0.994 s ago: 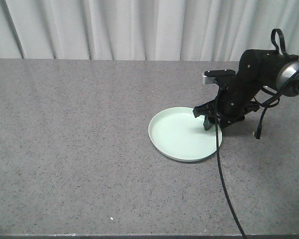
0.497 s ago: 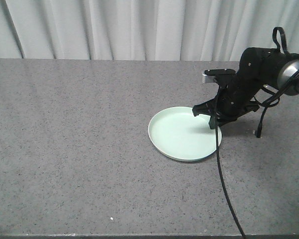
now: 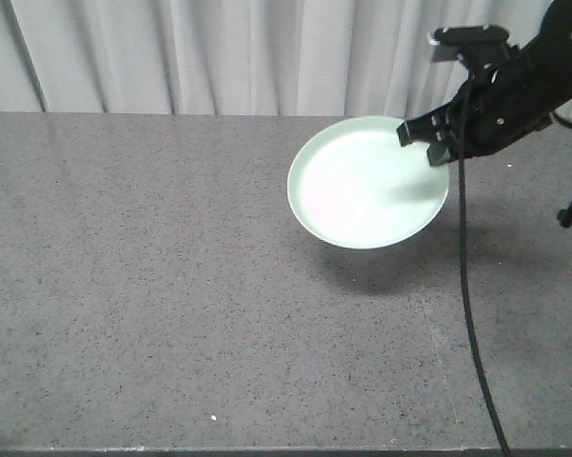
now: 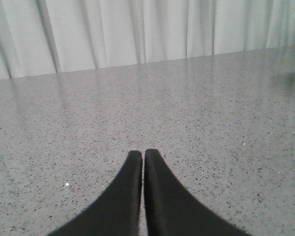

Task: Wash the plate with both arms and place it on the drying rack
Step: 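Close the right gripper on the plate rim and lift it up, then hold the plate raised in the right gripper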

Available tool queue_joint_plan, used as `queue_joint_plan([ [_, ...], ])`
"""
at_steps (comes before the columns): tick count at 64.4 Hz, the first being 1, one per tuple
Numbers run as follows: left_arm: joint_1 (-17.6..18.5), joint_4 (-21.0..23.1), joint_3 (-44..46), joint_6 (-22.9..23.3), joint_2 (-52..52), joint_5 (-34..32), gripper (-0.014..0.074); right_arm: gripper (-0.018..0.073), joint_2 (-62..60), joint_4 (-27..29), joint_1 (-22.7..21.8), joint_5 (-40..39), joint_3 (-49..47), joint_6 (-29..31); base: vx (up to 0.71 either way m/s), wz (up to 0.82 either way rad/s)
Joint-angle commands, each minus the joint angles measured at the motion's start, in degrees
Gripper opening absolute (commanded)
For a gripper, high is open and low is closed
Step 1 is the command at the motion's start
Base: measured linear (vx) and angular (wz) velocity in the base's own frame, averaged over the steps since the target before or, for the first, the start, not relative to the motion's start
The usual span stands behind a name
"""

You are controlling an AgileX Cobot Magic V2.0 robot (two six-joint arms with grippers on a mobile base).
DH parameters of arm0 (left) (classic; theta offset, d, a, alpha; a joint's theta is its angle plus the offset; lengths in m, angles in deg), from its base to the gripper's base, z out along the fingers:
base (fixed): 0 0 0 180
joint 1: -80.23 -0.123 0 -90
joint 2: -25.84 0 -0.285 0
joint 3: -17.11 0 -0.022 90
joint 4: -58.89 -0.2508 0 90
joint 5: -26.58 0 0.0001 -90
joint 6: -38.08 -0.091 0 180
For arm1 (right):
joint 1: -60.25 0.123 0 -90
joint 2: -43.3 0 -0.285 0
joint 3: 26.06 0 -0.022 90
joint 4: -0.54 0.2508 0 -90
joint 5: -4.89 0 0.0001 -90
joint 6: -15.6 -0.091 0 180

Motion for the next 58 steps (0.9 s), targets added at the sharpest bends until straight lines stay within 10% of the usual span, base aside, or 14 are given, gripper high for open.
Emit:
queue_joint_plan([
  [1,0.0,0.2,-1.6,0.6,0.9,-4.3,0.0004,-0.0004,-7.8,1.2,-0.4,-2.0,-1.5,0.6,0.0,0.0],
  [58,0.0,0.2,-1.6,0.6,0.9,-4.3,0.0004,-0.0004,-60.3,-1.3,-0.4,-15.0,46.1,-9.3,0.0,0.0],
])
